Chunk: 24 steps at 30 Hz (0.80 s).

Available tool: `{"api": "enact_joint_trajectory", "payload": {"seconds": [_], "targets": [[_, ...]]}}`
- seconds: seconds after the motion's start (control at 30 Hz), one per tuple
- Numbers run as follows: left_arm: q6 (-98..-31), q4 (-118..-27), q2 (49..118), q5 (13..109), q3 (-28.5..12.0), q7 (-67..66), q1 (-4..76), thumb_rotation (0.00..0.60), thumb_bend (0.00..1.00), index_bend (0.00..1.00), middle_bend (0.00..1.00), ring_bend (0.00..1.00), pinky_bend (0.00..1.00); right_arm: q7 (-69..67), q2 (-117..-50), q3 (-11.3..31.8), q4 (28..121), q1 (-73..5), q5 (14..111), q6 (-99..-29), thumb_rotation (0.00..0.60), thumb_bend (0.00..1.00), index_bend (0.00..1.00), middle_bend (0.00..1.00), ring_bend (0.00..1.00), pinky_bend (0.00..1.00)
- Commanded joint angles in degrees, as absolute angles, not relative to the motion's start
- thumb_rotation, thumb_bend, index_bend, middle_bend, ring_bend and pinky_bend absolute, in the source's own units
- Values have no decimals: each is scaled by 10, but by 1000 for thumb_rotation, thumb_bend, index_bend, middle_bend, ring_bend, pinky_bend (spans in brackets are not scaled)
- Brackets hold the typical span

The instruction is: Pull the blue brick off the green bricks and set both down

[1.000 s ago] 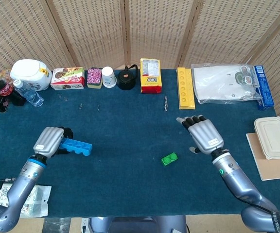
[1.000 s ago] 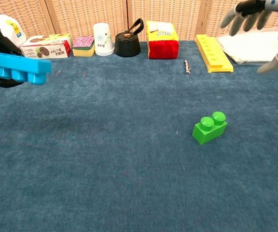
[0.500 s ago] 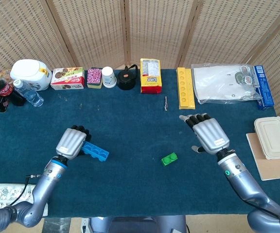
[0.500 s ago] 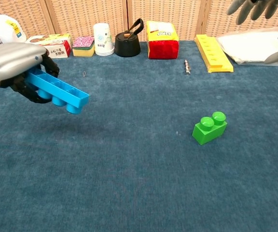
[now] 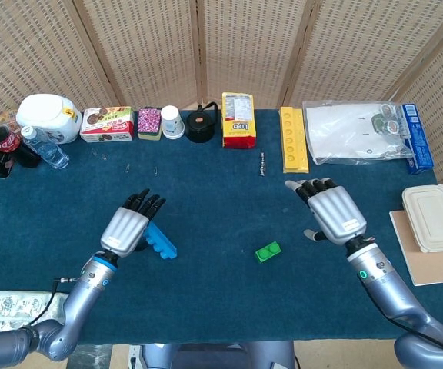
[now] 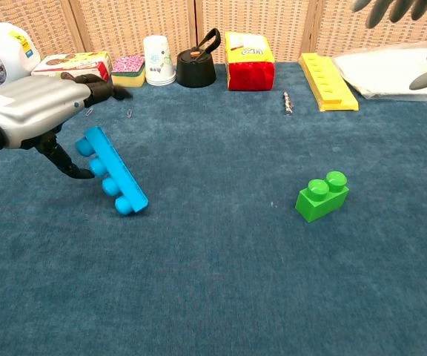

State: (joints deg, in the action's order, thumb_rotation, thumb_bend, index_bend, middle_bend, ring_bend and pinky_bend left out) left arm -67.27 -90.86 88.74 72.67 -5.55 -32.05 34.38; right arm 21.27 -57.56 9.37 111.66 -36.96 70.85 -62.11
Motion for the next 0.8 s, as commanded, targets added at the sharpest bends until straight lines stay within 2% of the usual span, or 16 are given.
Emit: {"api": "enact_joint_trajectory", "payload": {"seconds": [0.03,0.2,0.4,0.57,0.8], "targets": [[-691,-922,879,736,-62,-305,336,600,81,21,108,0,140,209,-574,95,1118,-366,711,-626,600,76,156,269,279,264],[-732,-968,839,756,-66,-282,313,600,83,21,109,0,140,199,-578,100,1111,-357,708,-641,600,84,173,283,290,291],[-770,-1022,780,772,-58,-268,280,600,111,21,109,0,140,197,-591,104,1092,-345,706,-667,600,151,258,321,358,342],[-826,-1068,709,797,-36,-232,226,600,117,56,109,0,140,188,-601,103,1053,-319,705,-706,600,157,292,353,388,371],[-905,-1064,657,836,-7,-176,154,600,117,112,116,0,140,192,-609,88,1026,-276,694,-745,600,165,326,378,408,378]]}}
